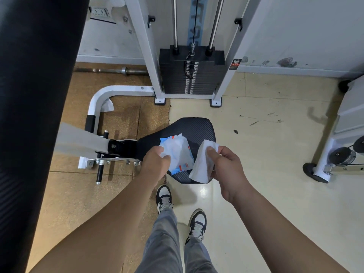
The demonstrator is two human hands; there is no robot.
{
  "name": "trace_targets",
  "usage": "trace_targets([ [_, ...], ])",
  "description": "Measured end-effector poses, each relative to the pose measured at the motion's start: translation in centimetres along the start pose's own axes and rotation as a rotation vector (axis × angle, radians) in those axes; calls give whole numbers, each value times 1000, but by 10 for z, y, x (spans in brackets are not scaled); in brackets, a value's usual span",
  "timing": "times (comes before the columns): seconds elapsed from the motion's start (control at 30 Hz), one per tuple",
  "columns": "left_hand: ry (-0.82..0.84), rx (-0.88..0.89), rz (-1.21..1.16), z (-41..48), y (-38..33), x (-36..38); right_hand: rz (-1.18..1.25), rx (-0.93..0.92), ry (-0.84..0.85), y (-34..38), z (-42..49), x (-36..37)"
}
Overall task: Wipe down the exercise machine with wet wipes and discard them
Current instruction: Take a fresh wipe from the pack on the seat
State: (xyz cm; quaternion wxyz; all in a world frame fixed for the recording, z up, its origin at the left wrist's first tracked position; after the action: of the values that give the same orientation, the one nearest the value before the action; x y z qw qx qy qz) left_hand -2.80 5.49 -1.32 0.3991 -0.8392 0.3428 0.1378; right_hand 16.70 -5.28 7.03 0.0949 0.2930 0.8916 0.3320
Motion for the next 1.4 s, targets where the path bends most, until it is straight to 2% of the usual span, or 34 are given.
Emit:
trace_targets([
  [0.07, -22, -7, -205, -22, -17, 0, -6, -13, 15, 4, -12, -4],
  [0.17, 144, -69, -494, -73, -51, 4, -16, -49, 43, 13, -35, -11],
  [0.27, 365, -82, -597, -131, -76, 9, -55, -89, 96, 24, -67, -18],
  [0.4, 466, 4, -714, -198, -79, 7, -71, -114, 161, 26, -115, -34],
  [0.5, 528, 60, -721, -242, -78, 1, -87, -116, 167, 17, -156, -56],
  [0.63, 725, 113, -659, -287, -70, 3, -73, -129, 125, -8, -207, -76],
  [0.8, 710, 113, -546, -345, -50, 16, 44, -180, -22, -59, -282, -84],
  [0.97, 799, 143, -442, -410, -4, 24, 227, -215, -199, -127, -367, -89],
  [1.1, 885, 141, -451, -460, 44, 2, 332, -236, -190, -177, -437, -83],
  [1.4, 892, 169, -492, -531, 131, -72, 388, -252, -124, -247, -503, -29],
])
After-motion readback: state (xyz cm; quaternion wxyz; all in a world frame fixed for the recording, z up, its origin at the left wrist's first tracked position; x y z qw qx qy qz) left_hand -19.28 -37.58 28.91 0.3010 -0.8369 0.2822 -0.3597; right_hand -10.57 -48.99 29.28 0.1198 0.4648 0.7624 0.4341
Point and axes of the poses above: each hand's wrist, its own z-axis towards the middle knuckle, its own x-axis out of the palm, y = z × x, the point moved 6 cm from there along z, towards the middle knuckle, and after that the axes turned 1 degree about y, right-handed, at the moved point
